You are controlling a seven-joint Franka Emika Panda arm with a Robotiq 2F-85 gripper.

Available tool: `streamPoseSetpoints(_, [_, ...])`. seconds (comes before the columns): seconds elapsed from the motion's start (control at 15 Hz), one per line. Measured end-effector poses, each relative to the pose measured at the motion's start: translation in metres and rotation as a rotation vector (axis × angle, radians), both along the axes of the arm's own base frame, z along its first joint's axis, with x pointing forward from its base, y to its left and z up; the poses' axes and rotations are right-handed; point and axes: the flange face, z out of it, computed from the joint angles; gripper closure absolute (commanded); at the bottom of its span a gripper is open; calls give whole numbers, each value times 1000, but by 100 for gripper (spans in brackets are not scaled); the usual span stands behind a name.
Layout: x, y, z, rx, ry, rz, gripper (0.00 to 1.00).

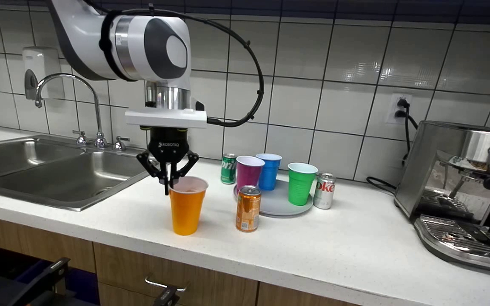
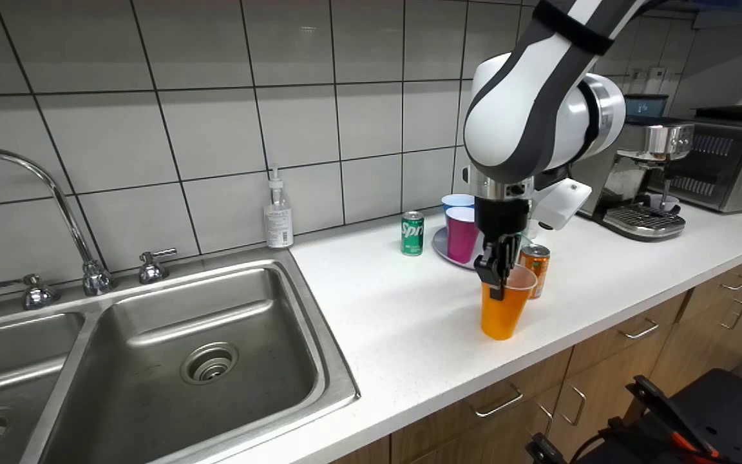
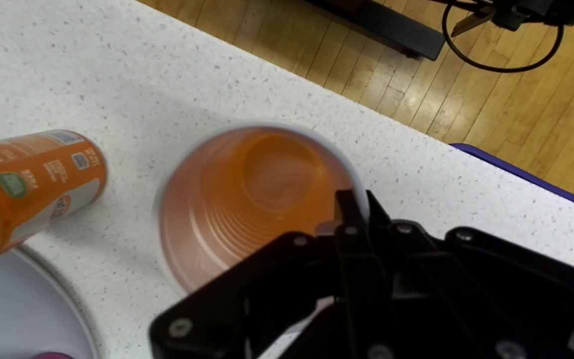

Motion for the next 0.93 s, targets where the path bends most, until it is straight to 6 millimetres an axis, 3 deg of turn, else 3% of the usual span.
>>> streamPoseSetpoints(0.53, [11, -3, 10, -1, -35, -3, 99])
streamPoseSetpoints(0.93, [30, -10, 27, -17, -88, 6, 99])
